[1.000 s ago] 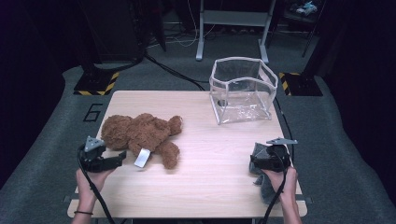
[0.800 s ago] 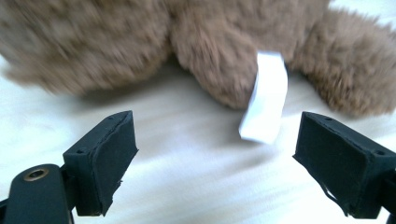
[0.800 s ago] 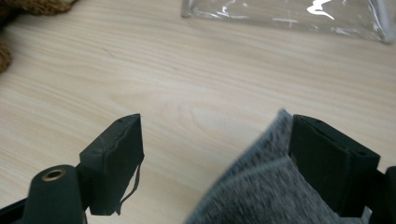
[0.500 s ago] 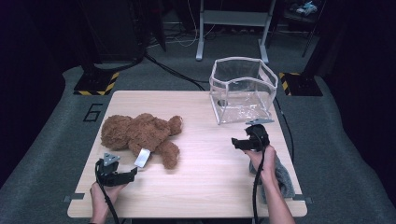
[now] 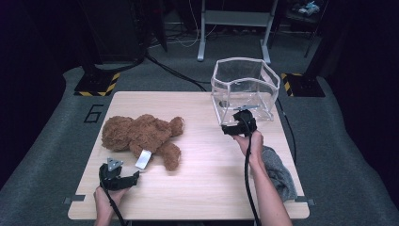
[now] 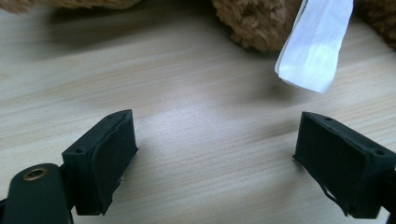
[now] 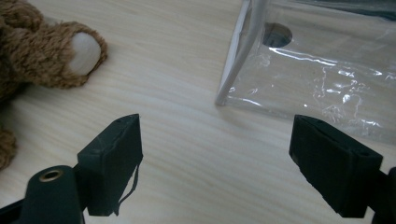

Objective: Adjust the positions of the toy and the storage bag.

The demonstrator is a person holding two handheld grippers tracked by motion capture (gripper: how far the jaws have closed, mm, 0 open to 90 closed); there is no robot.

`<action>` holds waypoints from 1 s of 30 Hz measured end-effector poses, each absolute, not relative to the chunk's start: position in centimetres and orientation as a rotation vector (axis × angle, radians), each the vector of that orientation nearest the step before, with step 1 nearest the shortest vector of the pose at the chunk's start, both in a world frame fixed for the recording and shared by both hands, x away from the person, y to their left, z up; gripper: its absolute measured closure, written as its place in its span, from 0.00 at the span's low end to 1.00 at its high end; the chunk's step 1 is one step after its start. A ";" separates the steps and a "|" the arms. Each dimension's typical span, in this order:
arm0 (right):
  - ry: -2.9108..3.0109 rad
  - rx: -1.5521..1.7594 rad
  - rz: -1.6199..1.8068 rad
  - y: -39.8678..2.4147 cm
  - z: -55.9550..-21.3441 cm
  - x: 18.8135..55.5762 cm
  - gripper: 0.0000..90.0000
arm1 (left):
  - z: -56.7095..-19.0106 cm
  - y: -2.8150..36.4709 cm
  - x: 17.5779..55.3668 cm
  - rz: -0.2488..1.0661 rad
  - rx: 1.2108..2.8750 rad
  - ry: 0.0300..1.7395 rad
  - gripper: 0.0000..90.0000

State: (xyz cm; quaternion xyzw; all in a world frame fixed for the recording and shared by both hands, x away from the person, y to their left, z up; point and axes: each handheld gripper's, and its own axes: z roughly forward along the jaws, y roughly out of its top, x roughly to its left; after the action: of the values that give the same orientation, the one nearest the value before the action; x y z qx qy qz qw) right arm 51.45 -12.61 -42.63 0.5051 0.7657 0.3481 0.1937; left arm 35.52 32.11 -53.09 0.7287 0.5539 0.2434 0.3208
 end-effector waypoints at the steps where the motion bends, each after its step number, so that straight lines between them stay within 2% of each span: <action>1: 2.140 1.414 0.972 -12.5 -42.6 51.8 0.20 | -53.1 32.1 35.5 0.639 1.910 1.457 0.13; 6: 2.119 1.438 0.968 -11.5 -42.7 53.6 0.22 | -53.1 32.0 35.5 0.637 1.904 1.461 0.13; 11: 2.087 1.445 0.962 -10.8 -42.9 55.4 0.29 | -53.1 32.0 35.5 0.636 1.903 1.463 0.13; 30: 1.895 1.490 0.965 -10.5 -41.6 59.4 0.73 | -53.1 32.0 35.5 0.635 1.906 1.458 0.13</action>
State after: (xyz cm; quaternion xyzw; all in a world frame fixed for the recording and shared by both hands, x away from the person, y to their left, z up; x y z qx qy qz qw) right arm 59.41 -10.50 -41.63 0.5527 0.7029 0.3580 0.2690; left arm 35.54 32.03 -53.13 0.7264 0.5556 0.2420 0.3240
